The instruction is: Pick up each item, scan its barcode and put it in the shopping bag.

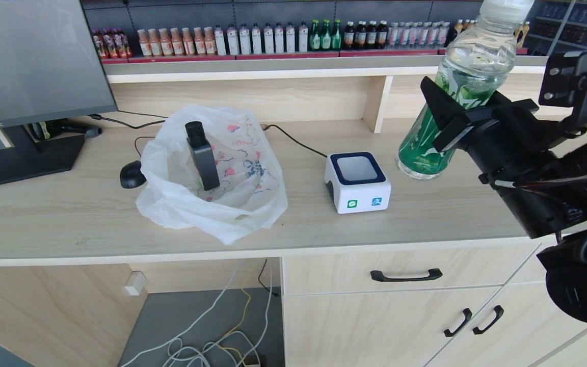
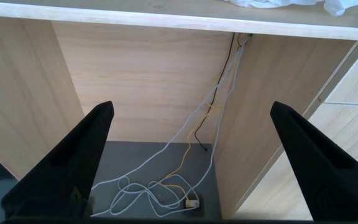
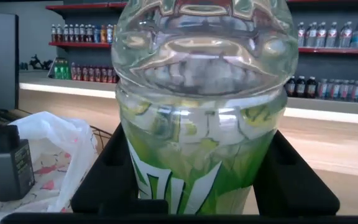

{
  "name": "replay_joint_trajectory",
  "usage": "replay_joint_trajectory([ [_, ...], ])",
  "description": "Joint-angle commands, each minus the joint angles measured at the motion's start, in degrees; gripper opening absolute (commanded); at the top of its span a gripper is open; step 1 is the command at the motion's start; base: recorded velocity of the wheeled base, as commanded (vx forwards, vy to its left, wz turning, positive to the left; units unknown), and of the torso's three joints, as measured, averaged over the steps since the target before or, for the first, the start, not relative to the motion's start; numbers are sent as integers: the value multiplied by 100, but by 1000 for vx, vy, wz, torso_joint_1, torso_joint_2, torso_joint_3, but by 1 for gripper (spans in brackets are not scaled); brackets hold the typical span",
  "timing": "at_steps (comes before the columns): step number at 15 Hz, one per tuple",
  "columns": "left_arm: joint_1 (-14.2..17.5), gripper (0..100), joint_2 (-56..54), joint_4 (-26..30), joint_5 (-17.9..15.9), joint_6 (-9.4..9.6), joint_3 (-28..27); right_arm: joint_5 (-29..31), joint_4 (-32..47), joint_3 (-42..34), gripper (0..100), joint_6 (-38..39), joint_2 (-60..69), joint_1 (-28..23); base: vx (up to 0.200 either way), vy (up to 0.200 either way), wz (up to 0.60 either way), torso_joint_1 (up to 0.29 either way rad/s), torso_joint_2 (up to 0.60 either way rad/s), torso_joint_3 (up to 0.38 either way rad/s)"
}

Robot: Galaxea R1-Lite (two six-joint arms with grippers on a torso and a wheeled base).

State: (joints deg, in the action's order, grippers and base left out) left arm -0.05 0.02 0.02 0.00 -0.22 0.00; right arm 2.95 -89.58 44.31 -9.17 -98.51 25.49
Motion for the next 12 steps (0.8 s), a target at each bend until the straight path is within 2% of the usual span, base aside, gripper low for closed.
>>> replay_joint_trajectory([
  [1, 5, 100, -2, -2, 0, -4, 0, -5, -42, 34, 0, 11, 69, -71, 0, 200, 0, 22, 12, 2],
  [12, 5, 100, -2, -2, 0, -22, 0, -5, -42, 157, 0, 73, -36, -150, 0, 200, 0, 2, 5, 2],
])
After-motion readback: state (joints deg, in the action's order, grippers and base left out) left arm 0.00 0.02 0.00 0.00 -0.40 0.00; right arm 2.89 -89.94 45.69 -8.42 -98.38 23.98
